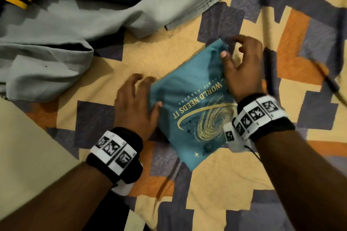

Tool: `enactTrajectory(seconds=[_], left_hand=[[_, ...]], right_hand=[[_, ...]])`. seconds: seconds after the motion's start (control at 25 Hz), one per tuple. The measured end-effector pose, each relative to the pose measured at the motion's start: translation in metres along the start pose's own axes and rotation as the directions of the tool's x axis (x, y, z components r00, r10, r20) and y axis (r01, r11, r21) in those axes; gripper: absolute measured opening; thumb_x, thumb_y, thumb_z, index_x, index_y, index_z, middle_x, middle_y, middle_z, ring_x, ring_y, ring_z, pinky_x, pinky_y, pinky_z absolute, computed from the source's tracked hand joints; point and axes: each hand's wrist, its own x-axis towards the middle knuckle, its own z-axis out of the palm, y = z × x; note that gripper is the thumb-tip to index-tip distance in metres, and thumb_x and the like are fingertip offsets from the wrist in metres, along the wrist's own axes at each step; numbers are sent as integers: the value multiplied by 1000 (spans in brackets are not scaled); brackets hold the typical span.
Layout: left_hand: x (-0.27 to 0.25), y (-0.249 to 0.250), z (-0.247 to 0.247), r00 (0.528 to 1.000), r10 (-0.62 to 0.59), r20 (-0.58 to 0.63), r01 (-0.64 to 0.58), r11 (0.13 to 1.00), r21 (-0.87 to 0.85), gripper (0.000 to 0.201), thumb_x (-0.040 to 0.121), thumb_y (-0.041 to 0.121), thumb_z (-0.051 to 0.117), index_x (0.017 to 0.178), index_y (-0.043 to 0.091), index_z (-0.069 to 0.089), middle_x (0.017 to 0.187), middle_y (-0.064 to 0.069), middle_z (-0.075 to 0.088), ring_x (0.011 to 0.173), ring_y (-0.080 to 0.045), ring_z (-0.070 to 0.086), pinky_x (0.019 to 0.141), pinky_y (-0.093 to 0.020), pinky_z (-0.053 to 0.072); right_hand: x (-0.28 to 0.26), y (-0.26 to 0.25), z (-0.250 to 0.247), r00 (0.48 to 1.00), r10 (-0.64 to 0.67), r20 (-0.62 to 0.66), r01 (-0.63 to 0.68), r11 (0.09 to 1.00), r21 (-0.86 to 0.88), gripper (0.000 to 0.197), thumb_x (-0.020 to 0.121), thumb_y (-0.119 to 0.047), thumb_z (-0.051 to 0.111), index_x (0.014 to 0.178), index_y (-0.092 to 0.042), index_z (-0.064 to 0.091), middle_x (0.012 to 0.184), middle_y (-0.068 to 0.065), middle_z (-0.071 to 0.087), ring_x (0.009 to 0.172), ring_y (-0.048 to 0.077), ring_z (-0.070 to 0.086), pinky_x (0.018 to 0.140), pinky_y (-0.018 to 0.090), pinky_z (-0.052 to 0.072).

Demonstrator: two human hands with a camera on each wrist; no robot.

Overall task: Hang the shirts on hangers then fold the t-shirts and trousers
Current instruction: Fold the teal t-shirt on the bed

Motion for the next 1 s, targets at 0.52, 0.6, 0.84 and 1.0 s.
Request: enactTrajectory(seconds=[0.52,0.6,0.84,1.0], left_hand=[[-20,-29,35,975,-188,114,142,935,326,93,79,74,38,151,24,8,158,-9,9,144,-30,9,113,-51,11],[-7,-20,25,960,-280,12,274,948,162,78,77,62,61,139,21,36,134,-13,46,122,-34,44,99,-46,35],[17,-9,27,781,-588,209,623,708,-334,32,60,31,84,79,18,62,81,-8,68,76,-28,66,69,-38,56],[13,-4,30,819,-546,175,561,701,-440,32,54,22,78,75,23,54,69,-2,61,60,-21,56,55,-29,52]], right_hand=[[-43,50,3,937,300,178,-201,882,-427,78,86,-74,28,151,-31,21,161,1,11,147,30,9,115,58,10],[-28,51,-11,944,274,186,-177,892,-415,69,86,-69,40,139,-26,44,151,5,35,137,32,31,107,52,29],[23,26,-4,859,344,380,-428,888,165,39,64,-42,84,90,-18,66,78,-2,67,70,14,62,66,30,50],[30,20,10,860,383,337,-464,862,205,40,58,-31,87,71,-24,50,67,-7,57,65,17,55,63,33,48]])
